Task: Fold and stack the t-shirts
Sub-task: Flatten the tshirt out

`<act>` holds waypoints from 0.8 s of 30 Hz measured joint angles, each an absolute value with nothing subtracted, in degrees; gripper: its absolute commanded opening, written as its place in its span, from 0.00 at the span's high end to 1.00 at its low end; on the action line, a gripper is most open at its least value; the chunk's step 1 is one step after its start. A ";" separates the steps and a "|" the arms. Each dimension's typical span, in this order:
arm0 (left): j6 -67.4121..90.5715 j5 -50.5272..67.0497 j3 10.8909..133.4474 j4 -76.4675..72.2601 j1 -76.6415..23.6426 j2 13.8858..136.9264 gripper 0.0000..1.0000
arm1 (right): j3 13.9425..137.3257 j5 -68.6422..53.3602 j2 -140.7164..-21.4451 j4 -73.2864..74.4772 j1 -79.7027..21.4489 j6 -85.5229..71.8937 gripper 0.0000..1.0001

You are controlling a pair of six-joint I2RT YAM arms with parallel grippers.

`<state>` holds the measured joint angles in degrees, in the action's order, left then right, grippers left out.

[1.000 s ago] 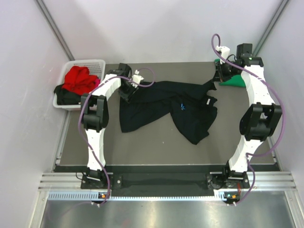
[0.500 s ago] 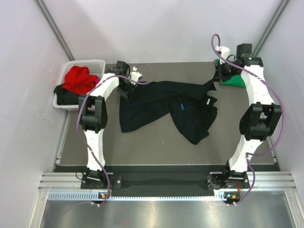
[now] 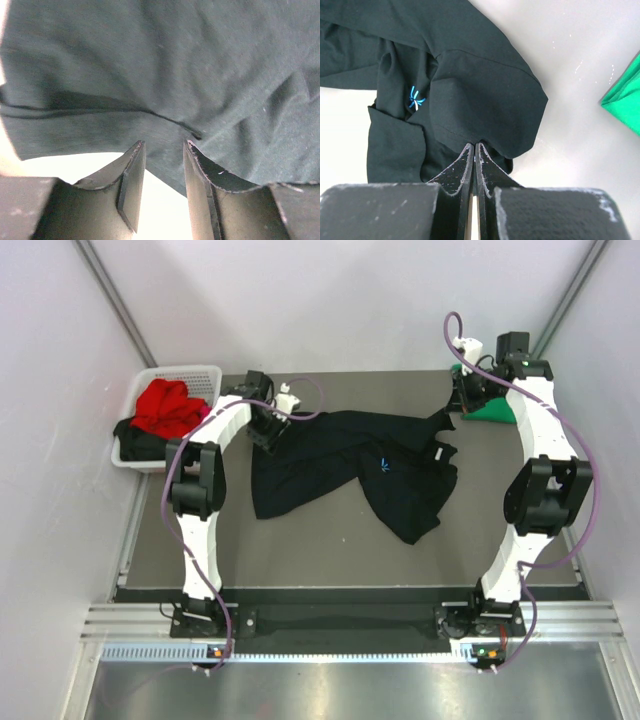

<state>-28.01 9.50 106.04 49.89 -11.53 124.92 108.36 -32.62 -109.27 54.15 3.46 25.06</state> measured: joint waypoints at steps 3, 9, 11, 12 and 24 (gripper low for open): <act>-28.47 9.63 104.64 50.33 -12.12 124.75 0.59 | 108.36 -32.62 -109.27 54.15 3.46 25.06 1.00; -28.49 9.63 103.92 50.89 -13.34 124.75 0.62 | 108.36 -32.62 -109.30 54.15 3.46 25.06 1.00; -28.47 9.63 103.81 50.92 -13.47 124.75 0.64 | 108.36 -32.62 -109.30 54.15 3.46 25.08 1.00; -28.47 9.61 103.79 50.94 -13.47 124.75 0.63 | 108.36 -32.62 -109.30 54.15 3.46 25.10 1.00; -28.67 8.19 102.13 50.78 -13.43 124.75 0.64 | 108.36 -32.62 -109.30 54.15 3.46 25.43 1.00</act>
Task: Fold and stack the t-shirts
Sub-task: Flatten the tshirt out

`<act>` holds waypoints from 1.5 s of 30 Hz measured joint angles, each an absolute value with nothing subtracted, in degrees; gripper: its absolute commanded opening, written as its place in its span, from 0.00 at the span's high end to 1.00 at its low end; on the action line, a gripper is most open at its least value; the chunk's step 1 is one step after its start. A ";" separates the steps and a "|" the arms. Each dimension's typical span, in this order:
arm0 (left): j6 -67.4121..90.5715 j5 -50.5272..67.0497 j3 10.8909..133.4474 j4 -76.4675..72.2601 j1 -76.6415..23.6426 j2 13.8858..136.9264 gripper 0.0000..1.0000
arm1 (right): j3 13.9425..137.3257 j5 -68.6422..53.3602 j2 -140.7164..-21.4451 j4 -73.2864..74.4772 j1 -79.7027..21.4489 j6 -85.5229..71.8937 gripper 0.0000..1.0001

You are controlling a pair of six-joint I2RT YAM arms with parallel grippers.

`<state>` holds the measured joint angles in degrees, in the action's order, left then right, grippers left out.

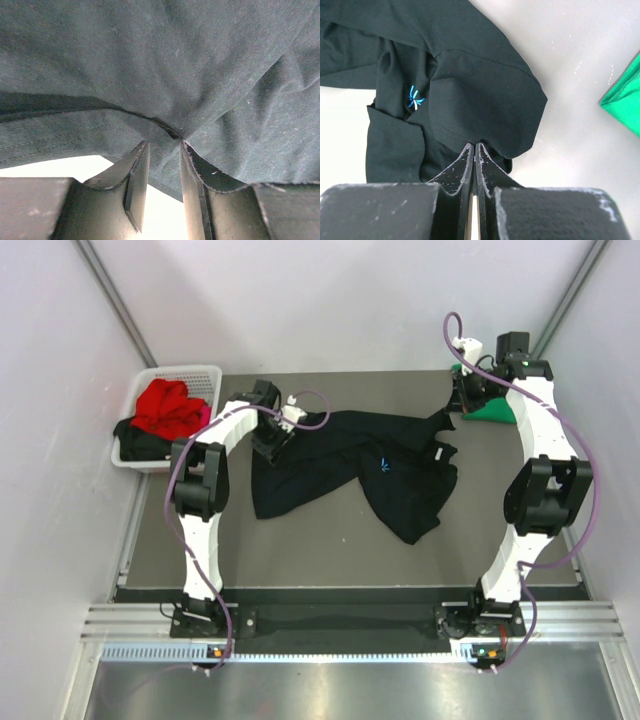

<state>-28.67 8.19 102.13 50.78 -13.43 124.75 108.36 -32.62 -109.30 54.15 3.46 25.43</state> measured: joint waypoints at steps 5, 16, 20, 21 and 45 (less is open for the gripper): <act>-28.67 7.88 101.75 50.68 -13.43 124.75 0.66 | 108.36 -32.62 -109.36 54.15 3.46 25.45 1.00; -28.64 7.64 101.78 50.59 -13.43 125.19 0.73 | 108.36 -32.60 -109.38 54.15 3.44 25.45 1.00; -28.64 7.64 101.78 50.59 -13.43 125.51 0.77 | 108.36 -32.60 -109.38 54.15 3.38 25.45 1.00; -28.62 7.62 101.80 50.59 -13.43 125.54 0.80 | 108.33 -32.60 -109.38 54.15 3.38 25.45 1.00; -27.81 3.49 106.94 44.71 -10.96 105.71 1.00 | 118.37 -16.40 -100.73 49.63 4.45 25.15 1.00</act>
